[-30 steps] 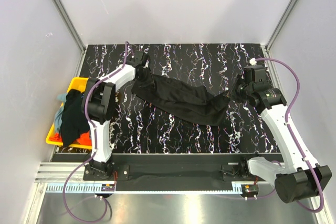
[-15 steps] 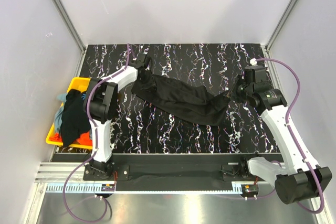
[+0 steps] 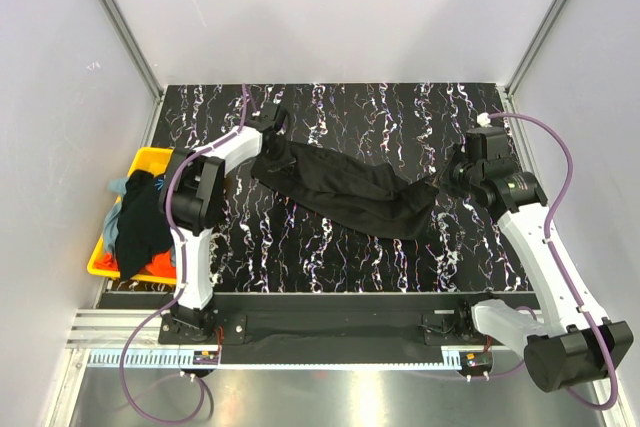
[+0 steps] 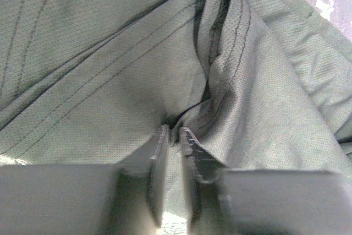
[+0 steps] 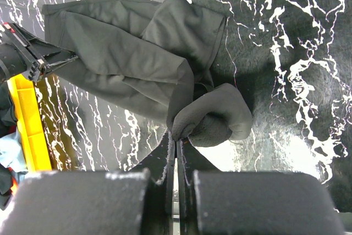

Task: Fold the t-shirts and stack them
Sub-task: Flatten the tshirt out

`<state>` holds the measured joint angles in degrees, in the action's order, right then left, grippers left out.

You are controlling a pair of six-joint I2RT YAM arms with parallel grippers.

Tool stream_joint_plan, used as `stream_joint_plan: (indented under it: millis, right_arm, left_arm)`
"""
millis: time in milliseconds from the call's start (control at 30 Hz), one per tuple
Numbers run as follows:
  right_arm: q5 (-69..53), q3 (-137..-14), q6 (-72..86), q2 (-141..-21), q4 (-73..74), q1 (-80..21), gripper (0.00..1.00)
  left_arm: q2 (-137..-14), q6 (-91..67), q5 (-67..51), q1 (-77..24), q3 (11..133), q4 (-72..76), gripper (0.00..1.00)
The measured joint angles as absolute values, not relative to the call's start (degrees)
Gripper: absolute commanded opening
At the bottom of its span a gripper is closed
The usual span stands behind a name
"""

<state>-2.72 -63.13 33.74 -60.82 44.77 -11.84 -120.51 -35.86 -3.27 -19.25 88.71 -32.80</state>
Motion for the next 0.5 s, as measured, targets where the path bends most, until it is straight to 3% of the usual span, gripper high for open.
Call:
stream_joint_plan:
  millis: [33,100,300,500]
  right_arm:
    - [-2.7,-62.9,33.8,-60.7,44.7,-11.8,0.00]
    - [-2.8,-61.9,34.1,-60.3,44.6,-11.8,0.00]
    - [-3.1,-61.5,34.3,-60.1,45.1,-11.8,0.00]
    - [-5.5,-67.4,34.7,-64.3,46.3,-11.8,0.00]
  left_arm:
    - [-120.5,-35.7,-3.4,-19.3,88.7,-32.8,0.04]
    - [-120.5,-35.5,-3.5,-19.4,88.7,-32.8,0.00]
    - [-117.4,-34.5,-3.7,-19.5,88.7,-35.3,0.00]
    - [-101.9,-32.6,-1.1,-18.8,94.7,-43.7,0.00]
